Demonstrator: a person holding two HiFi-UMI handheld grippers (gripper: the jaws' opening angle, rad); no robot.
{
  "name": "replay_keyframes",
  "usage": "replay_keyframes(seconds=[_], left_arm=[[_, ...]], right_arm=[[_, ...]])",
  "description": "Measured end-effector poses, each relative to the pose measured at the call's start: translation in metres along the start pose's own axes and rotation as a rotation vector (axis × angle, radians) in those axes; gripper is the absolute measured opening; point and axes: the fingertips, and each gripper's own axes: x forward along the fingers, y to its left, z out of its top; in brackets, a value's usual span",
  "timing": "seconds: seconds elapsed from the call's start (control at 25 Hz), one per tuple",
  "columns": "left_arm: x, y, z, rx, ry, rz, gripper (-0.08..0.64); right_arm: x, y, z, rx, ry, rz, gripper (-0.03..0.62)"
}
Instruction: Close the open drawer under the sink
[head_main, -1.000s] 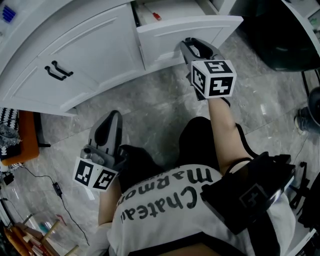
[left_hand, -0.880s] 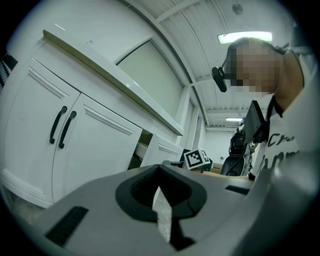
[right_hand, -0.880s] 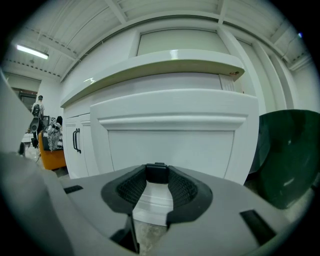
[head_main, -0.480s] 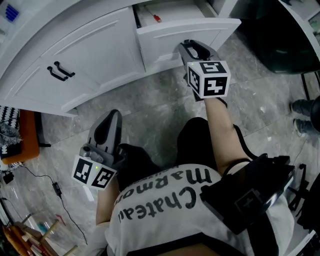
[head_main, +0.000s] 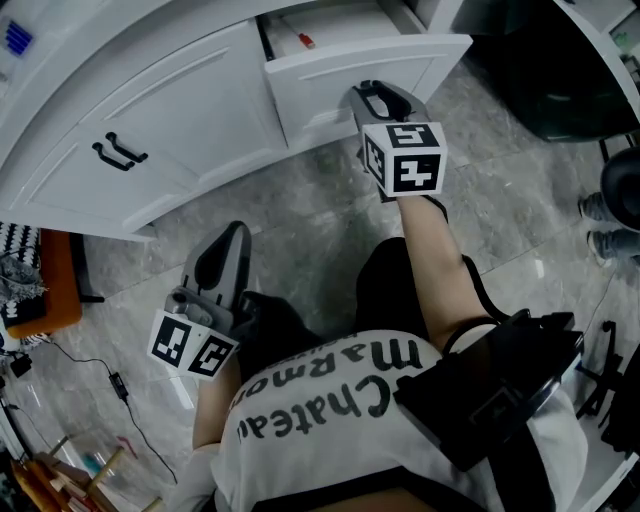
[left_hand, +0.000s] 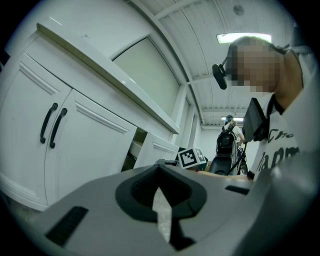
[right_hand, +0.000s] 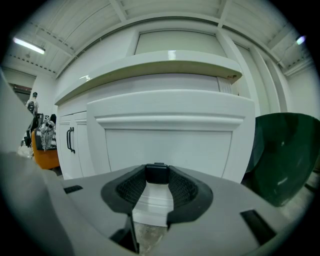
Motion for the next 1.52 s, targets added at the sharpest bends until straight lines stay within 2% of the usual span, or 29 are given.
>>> replay_keyframes(seconds=[0.76, 1.12, 1.52], left_arm=[[-0.008, 0.009, -0.005, -0.007, 0.000, 0.037, 0.008], [-0.004, 0.020, -0.011, -0.025, 0.007, 0.041, 0.008], [-0.006, 0.013, -0.015, -0.022, 0.017, 0.052, 0.008]], right_arm=[[0.022, -0.004, 0.008, -0.013, -0.036, -0.024, 0.146], [0.040, 0.001, 0.006, -0.021, -0.020, -0.016, 0.146], [0.047, -0.004, 0.012, -0.018, -0.024, -0.011, 0.147]])
